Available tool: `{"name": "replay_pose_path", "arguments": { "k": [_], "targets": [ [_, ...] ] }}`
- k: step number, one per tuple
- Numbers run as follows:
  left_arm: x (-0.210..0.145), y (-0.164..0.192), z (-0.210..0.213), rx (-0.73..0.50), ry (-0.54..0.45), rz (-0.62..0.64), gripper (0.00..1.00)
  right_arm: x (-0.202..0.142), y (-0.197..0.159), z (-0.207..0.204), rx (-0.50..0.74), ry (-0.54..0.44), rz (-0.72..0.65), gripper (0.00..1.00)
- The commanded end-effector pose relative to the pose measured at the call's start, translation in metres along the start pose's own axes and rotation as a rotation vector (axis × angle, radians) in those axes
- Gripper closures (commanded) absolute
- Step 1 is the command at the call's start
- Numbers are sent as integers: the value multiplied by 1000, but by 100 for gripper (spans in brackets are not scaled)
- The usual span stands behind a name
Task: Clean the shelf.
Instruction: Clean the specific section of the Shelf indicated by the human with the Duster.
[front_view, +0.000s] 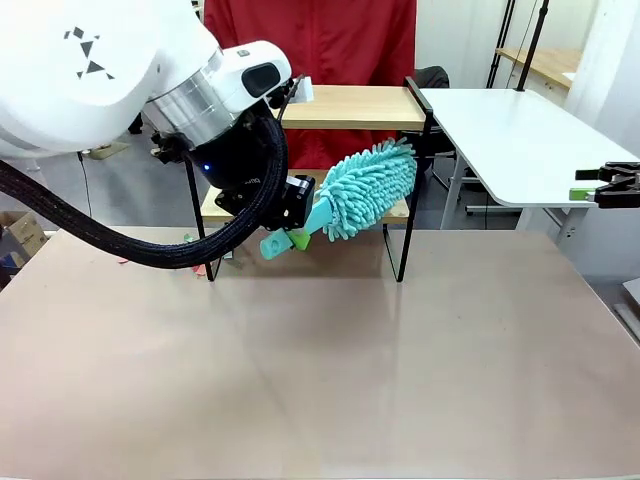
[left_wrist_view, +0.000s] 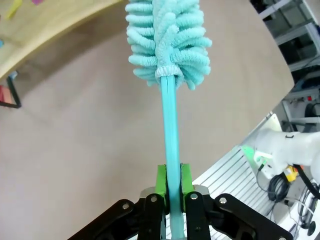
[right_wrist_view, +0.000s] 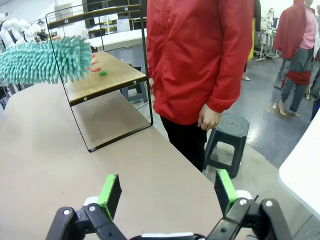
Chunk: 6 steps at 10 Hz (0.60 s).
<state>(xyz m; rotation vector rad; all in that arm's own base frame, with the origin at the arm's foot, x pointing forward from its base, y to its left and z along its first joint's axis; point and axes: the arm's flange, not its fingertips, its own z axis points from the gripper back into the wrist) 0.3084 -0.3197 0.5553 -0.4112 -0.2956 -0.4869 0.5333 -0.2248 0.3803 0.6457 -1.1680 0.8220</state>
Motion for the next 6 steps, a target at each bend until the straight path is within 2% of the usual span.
{"name": "replay_pose_path", "arguments": {
  "k": [1, 2, 4, 6],
  "targets": [
    [-8, 0, 12, 6, 8, -2, 87, 3, 2, -1, 2, -4, 3, 0],
    [0, 0, 0, 0, 0, 0, 87, 3, 2, -1, 2, -4, 3, 0],
    [12, -22, 3, 140, -43, 134, 87, 3, 2, -1, 2, -4, 3, 0],
    [22, -34, -7, 145, -89, 206, 87, 3, 2, -1, 2, -4, 3, 0]
  ]
}}
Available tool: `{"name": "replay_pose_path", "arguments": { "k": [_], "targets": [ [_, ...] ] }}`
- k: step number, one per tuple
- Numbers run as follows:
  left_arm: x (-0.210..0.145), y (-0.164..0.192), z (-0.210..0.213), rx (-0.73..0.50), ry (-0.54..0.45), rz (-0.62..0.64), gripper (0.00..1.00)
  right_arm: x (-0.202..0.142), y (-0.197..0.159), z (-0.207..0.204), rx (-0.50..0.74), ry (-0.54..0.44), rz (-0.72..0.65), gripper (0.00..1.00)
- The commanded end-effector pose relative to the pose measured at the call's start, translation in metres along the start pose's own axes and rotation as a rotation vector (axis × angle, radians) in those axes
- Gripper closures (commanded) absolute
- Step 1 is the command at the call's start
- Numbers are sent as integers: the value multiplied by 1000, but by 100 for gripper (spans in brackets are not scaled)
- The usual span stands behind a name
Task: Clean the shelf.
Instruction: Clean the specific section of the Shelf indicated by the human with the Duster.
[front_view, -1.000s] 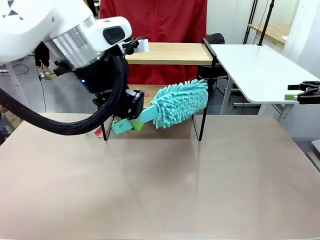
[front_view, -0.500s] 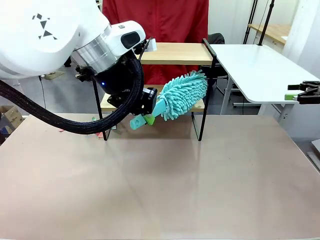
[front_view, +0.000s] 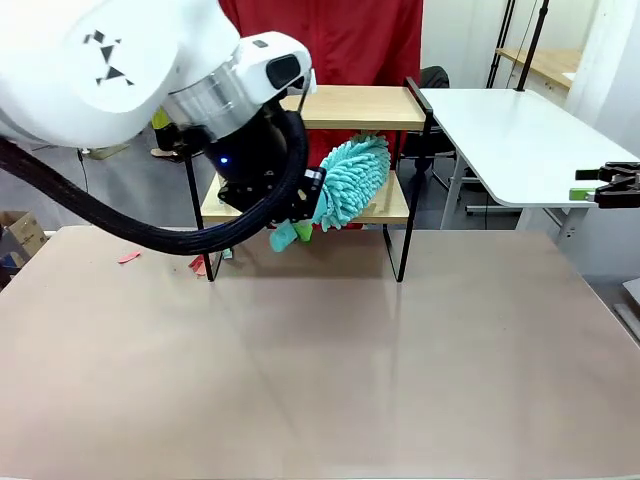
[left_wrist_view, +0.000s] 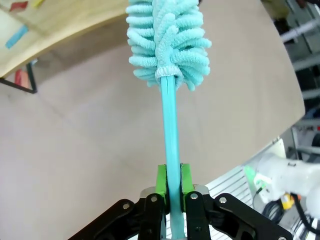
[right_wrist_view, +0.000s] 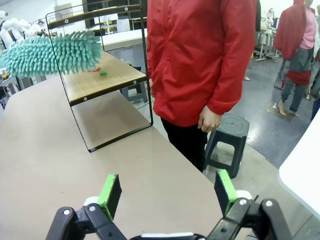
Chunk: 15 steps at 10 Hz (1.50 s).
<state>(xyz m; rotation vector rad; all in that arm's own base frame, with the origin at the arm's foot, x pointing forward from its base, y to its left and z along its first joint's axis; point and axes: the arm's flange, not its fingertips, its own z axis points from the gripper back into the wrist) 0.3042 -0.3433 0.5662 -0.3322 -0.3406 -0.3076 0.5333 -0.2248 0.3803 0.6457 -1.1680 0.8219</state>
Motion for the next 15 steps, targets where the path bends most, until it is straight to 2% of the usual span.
{"name": "replay_pose_path", "arguments": {
  "k": [1, 6, 10, 15],
  "targets": [
    [12, -21, -13, -3, -41, 53, 87, 3, 2, -1, 2, -4, 3, 0],
    [35, -69, -52, 32, -155, 184, 87, 3, 2, -1, 2, -4, 3, 0],
    [43, -98, -95, 30, -152, 222, 87, 3, 2, -1, 2, -4, 3, 0],
    [45, -106, -132, 79, -102, 274, 87, 3, 2, -1, 2, -4, 3, 0]
  ]
}}
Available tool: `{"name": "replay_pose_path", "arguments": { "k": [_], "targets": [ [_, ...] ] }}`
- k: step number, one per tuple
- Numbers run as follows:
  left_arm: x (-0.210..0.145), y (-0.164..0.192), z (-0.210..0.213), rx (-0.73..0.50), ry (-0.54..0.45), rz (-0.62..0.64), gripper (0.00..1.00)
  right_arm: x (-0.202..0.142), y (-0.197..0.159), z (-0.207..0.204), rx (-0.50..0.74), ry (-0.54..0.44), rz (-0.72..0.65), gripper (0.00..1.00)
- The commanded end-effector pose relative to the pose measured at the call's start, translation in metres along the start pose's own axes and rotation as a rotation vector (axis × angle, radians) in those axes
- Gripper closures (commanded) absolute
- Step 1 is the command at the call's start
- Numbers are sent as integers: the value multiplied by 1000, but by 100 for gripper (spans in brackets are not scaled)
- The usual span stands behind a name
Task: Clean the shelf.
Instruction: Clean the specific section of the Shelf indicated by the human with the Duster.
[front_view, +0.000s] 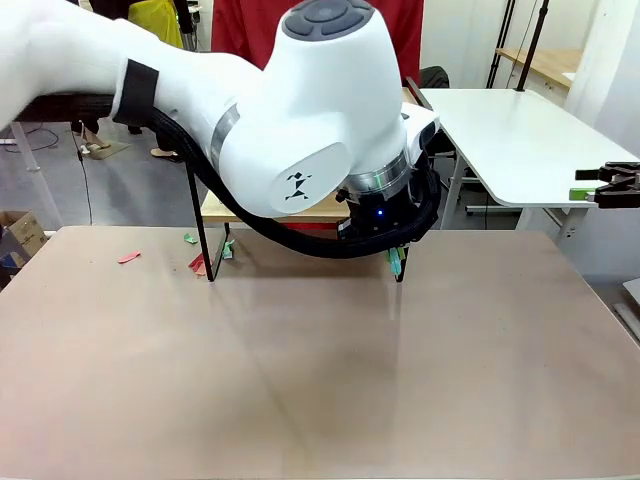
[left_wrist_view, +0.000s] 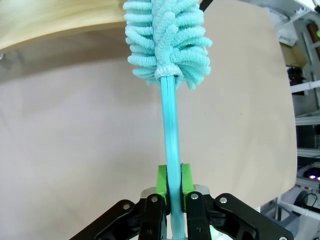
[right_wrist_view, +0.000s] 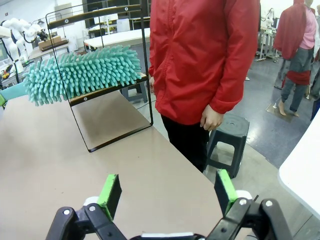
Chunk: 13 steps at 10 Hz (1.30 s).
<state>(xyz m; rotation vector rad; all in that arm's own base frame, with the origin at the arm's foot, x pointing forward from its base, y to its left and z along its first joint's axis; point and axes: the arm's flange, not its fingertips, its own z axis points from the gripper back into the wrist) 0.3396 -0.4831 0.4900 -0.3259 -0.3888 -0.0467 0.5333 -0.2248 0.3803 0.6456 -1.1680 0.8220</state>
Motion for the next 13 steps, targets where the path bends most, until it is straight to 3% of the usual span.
{"name": "replay_pose_path", "arguments": {
  "k": [1, 5, 6, 13],
  "targets": [
    [6, -16, -6, 22, -14, 41, 87, 2, 2, -1, 2, -4, 3, 0],
    [3, -5, -6, 7, 13, 23, 87, 2, 2, -1, 2, -4, 3, 0],
    [10, -1, -5, 57, -24, 39, 87, 2, 2, -1, 2, -4, 3, 0],
    [26, 67, 4, 125, 33, 98, 87, 2, 2, -1, 2, -4, 3, 0]
  ]
}}
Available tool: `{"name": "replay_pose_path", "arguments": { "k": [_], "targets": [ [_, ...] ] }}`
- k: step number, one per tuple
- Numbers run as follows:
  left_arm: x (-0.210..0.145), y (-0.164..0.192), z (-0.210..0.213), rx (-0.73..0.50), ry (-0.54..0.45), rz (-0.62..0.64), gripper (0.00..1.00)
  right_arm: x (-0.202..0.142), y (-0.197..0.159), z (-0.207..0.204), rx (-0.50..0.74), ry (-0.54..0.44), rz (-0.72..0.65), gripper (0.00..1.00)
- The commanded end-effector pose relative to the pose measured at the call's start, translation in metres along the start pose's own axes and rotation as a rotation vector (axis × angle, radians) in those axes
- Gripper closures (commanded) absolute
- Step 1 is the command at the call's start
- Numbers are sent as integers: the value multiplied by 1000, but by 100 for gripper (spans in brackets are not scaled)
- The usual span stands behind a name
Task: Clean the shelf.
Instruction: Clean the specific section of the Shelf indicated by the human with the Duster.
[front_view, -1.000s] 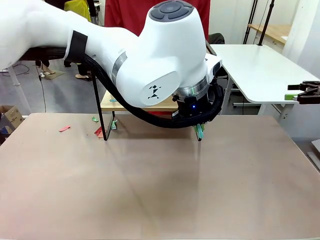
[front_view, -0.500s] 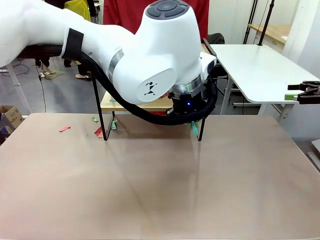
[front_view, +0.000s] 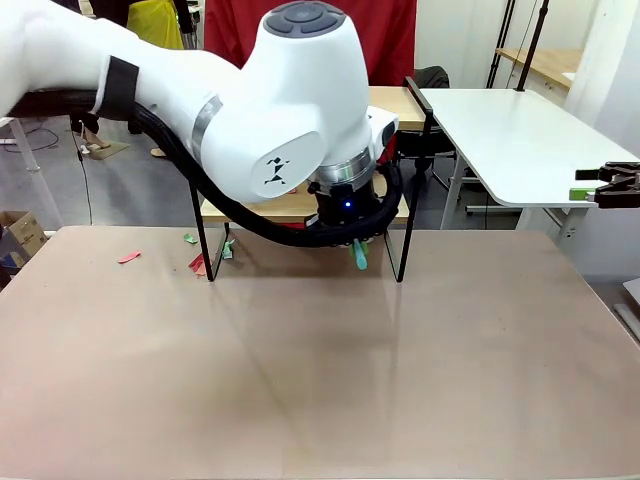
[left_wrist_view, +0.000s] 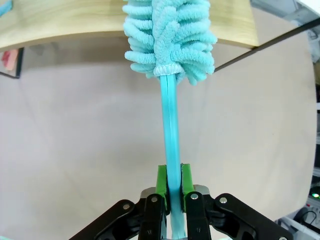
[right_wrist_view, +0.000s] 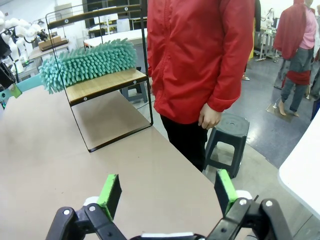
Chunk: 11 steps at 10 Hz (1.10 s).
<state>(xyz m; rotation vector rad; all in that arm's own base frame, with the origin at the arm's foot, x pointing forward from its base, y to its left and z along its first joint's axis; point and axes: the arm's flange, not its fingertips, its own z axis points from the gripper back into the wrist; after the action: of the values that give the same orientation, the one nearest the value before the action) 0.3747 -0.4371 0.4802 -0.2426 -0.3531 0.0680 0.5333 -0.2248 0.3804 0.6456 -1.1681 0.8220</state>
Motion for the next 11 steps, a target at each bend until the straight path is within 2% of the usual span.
{"name": "replay_pose_path", "arguments": {
  "k": [1, 7, 11],
  "targets": [
    [-1, 29, 12, 36, 15, 1, 87, 2, 2, -1, 2, -4, 3, 0],
    [5, 97, 29, 131, 19, 47, 87, 2, 2, -1, 2, -4, 3, 0],
    [9, 136, 49, 312, -3, 80, 87, 2, 2, -1, 2, -4, 3, 0]
  ]
}}
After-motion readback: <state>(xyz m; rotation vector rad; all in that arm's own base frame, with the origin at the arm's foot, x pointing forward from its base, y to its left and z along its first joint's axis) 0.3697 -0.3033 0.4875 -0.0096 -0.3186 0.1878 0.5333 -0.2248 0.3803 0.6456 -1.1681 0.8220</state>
